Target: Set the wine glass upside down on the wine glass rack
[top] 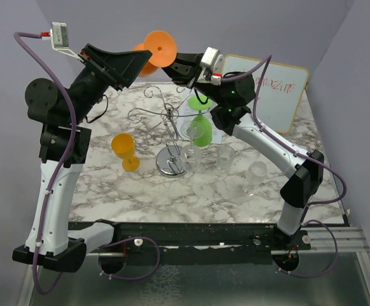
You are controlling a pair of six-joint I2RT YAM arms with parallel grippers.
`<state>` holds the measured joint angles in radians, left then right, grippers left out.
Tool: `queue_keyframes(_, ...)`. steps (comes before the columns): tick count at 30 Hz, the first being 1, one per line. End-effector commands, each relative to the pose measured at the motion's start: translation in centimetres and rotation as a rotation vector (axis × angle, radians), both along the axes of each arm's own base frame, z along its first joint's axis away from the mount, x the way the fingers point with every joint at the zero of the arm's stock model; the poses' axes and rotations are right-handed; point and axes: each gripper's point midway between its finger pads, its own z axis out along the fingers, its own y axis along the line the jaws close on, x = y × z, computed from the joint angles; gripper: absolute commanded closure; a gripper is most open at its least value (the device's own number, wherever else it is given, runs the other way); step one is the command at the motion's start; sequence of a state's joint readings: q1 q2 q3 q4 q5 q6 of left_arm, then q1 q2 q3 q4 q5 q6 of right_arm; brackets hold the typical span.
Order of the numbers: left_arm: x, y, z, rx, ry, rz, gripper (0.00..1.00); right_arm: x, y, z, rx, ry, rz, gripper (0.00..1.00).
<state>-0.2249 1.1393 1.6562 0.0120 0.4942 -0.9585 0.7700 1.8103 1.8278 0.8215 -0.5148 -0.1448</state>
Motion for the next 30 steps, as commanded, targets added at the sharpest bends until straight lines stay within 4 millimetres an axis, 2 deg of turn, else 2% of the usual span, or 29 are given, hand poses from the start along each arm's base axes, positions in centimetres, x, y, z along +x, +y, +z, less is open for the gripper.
queue_keyframes(1, -0.6, -0.2, 0.5, 0.009, -0.018, -0.017, 0.43, -2.3, 0.1, 0.7, -0.010, -0.155, -0.019, 0.99)
queue_keyframes(8, 0.1, -0.2, -0.4, 0.022, 0.017, -0.005, 0.62, -2.9, 0.8, 0.2, -0.027, -0.208, -0.039, 0.99)
queue_keyframes(13, 0.6, -0.1, -1.3, 0.044, 0.034, 0.016, 0.83, -3.0, 1.0, 0.0, -0.031, -0.212, -0.039, 0.99)
queue_keyframes(15, 0.7, -0.1, -1.5, 0.055, 0.036, 0.025, 0.95, -3.0, 1.0, 0.0, -0.031, -0.212, -0.035, 0.99)
queue_keyframes(17, 0.8, 0.0, -1.6, 0.064, 0.030, 0.035, 0.99, -3.0, 1.0, -0.2, -0.029, -0.199, -0.031, 0.99)
queue_keyframes(19, 0.8, 0.2, -1.4, 0.070, 0.018, 0.053, 1.00, -3.0, 0.8, -0.1, -0.016, -0.180, -0.025, 0.93)
queue_keyframes(25, 1.5, 2.1, -0.9, 0.070, -0.020, 0.198, 1.00, -3.3, -0.1, -0.5, 0.029, -0.146, -0.018, 0.51)
queue_keyframes(30, 2.0, 4.0, -0.4, 0.068, -0.045, 0.326, 1.00, -3.5, -0.4, -1.1, 0.023, -0.133, -0.021, 0.37)
